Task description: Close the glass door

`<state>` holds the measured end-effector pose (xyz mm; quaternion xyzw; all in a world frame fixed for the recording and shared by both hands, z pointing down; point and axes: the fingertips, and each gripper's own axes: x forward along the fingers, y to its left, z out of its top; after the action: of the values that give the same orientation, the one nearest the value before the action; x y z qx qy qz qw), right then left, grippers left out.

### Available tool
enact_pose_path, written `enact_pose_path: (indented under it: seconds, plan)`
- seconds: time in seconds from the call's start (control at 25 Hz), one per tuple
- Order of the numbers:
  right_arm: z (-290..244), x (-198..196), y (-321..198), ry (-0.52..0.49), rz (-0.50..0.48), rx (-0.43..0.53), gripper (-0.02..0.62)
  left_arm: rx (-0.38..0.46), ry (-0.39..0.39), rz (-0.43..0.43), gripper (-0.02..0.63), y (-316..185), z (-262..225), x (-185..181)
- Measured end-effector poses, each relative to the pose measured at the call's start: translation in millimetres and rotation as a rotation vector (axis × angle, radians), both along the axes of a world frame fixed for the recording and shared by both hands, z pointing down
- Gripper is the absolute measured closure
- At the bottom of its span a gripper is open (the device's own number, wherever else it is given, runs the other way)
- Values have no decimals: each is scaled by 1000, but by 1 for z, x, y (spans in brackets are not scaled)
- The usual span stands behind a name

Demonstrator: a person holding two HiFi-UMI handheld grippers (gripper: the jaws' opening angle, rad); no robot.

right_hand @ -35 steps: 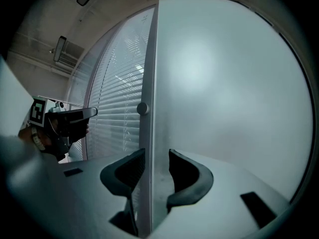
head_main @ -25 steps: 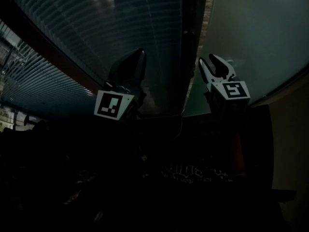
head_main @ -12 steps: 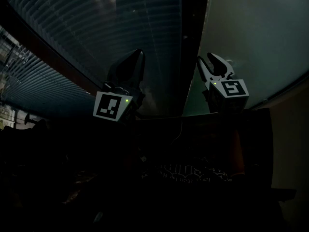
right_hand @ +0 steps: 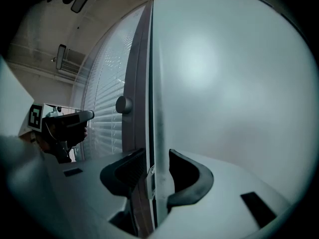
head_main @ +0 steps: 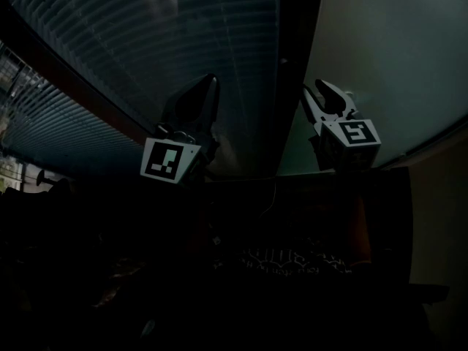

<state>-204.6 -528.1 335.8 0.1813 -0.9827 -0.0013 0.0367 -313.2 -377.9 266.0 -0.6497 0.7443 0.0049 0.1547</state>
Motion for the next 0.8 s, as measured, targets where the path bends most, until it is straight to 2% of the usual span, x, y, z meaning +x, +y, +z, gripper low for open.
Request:
enact_pose_path:
  seconds: [0.28,0.64,0.8]
  plan:
    - [4,-13,-17,3,-87,-34,442,-9,5,-7,604,-22,4,-10]
    - [1,-17,-19,24,-128,-25,442,-7,7,-5,604,-31,-1,-11]
    - [2,-16,-19,11,-182,-79,443,-8,25,8,604,-35,3,-11]
